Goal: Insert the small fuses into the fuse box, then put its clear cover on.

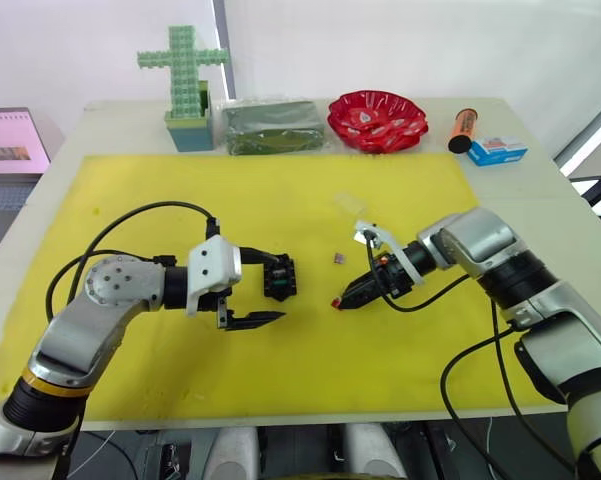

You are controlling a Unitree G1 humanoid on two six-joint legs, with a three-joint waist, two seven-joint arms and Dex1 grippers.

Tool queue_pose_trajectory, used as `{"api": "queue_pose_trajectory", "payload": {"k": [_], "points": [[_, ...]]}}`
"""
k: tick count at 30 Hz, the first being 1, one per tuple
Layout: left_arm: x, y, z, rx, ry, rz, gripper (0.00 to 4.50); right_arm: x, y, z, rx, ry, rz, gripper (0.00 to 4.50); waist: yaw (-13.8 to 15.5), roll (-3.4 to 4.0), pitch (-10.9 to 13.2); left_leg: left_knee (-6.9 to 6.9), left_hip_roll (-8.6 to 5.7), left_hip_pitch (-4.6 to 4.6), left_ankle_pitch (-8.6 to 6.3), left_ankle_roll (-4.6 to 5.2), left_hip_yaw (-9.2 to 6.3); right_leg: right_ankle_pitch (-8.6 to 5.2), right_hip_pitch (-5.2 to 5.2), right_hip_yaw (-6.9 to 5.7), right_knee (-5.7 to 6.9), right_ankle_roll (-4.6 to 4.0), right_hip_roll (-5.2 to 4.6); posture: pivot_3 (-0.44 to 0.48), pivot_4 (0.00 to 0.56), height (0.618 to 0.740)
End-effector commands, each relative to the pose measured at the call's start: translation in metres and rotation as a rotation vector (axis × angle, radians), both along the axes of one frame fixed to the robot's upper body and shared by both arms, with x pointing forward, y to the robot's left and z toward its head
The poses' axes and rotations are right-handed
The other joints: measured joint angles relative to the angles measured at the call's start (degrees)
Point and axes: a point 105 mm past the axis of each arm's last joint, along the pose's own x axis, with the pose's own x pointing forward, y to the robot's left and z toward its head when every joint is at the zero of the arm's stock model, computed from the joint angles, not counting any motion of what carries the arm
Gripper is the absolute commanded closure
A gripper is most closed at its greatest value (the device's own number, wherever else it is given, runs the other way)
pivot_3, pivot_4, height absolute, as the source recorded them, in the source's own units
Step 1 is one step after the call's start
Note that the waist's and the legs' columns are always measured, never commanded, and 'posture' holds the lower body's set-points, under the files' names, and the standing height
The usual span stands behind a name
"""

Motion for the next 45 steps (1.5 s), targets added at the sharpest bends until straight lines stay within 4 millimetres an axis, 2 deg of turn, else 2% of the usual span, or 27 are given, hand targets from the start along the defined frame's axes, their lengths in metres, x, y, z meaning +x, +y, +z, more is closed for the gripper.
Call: {"api": "queue_pose_trajectory", "payload": {"k": [1,15,18,20,25,29,45], "points": [[-0.004,-0.001,0.01,-0.01,-0.033,-0.025,0.0,-0.001,0.009,0.001,0.006,0.007,0.036,2.12,-0.01,0.0,0.0,0.0,0.0,0.0,0.0,0.0,0.0,0.0,0.0,0.0,0.0,0.0,0.0,0.0,0.15,0.74],[-0.003,0.0,0.009,0.003,-0.041,-0.025,0.0,0.005,0.016,-0.004,-0.021,0.051,0.065,2.12,-0.21,0.01,-0.01,-0.01,0.04,0.03,0.0,0.0,-0.01,0.0,0.0,0.0,0.01,0.0,0.07,0.0,0.15,0.74],[-0.003,0.0,0.008,0.003,-0.044,-0.018,0.0,0.007,0.017,-0.004,-0.024,0.047,0.071,2.78,-0.21,0.01,-0.01,-0.01,0.04,0.03,0.0,0.0,-0.01,0.0,0.0,0.0,0.01,0.0,0.08,0.0,0.15,0.74],[-0.003,0.0,0.008,0.003,-0.046,-0.014,0.0,0.008,0.017,-0.005,-0.031,0.042,0.073,3.43,-0.19,0.01,-0.01,-0.01,0.04,0.03,0.0,0.0,-0.01,0.0,0.0,0.0,0.01,0.0,0.08,0.0,0.15,0.74],[-0.003,0.0,0.007,0.003,-0.051,-0.007,0.0,0.009,0.016,-0.006,-0.036,0.038,0.079,3.43,-0.18,0.01,-0.01,-0.01,0.04,0.03,0.0,0.0,-0.01,0.0,0.0,0.0,0.02,-0.01,0.08,0.0,0.15,0.74],[-0.002,0.0,0.006,0.005,-0.054,-0.004,0.0,0.009,0.016,-0.006,-0.035,0.025,0.091,4.2,-0.15,0.01,-0.01,-0.01,0.04,0.03,0.0,0.0,-0.01,0.0,0.0,0.0,0.02,-0.01,0.08,0.0,0.15,0.74],[0.002,-0.001,0.008,0.003,-0.062,-0.004,0.0,0.013,0.011,0.003,-0.011,0.011,0.042,4.24,-0.1,0.01,-0.01,-0.01,0.04,0.03,0.0,0.0,0.0,0.0,0.0,0.0,0.02,-0.01,0.08,0.0,0.15,0.74]]}}
